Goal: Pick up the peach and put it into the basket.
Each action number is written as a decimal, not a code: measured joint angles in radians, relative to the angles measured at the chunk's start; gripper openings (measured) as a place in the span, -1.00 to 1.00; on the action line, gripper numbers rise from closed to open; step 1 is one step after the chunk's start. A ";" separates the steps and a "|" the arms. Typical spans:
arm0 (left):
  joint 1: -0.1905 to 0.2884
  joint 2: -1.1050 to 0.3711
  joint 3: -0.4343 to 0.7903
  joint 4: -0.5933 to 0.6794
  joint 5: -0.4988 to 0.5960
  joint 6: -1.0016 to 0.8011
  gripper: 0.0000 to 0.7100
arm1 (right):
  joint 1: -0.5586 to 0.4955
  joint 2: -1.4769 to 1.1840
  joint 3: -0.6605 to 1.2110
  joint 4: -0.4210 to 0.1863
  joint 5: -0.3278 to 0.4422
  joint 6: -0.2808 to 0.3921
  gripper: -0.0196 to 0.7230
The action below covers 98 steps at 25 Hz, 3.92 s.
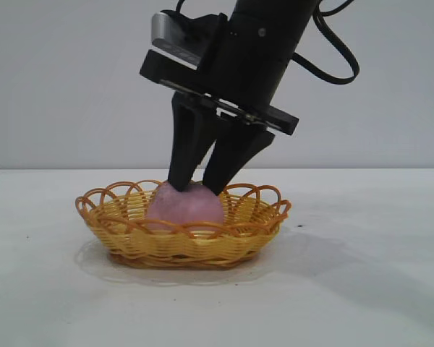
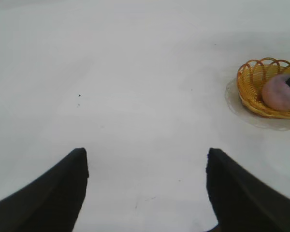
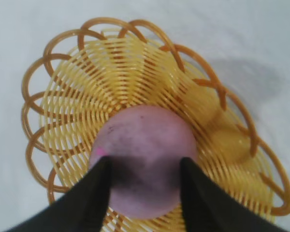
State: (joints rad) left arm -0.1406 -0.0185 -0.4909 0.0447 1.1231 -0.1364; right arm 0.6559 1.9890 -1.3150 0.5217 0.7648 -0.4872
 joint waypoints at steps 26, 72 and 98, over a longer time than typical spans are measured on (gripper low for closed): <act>0.000 0.000 0.000 0.000 0.000 0.000 0.29 | -0.689 -0.197 0.066 -0.308 -0.061 0.393 0.14; 0.056 0.000 0.000 0.000 -0.002 0.000 0.29 | -0.689 -1.990 0.816 -0.356 0.334 0.367 0.14; 0.056 0.000 0.000 0.000 -0.002 0.000 0.29 | -0.689 -2.005 0.815 -0.358 0.400 0.367 0.14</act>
State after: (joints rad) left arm -0.0846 -0.0185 -0.4909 0.0447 1.1214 -0.1364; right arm -0.0330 -0.0160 -0.4998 0.1642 1.1651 -0.1201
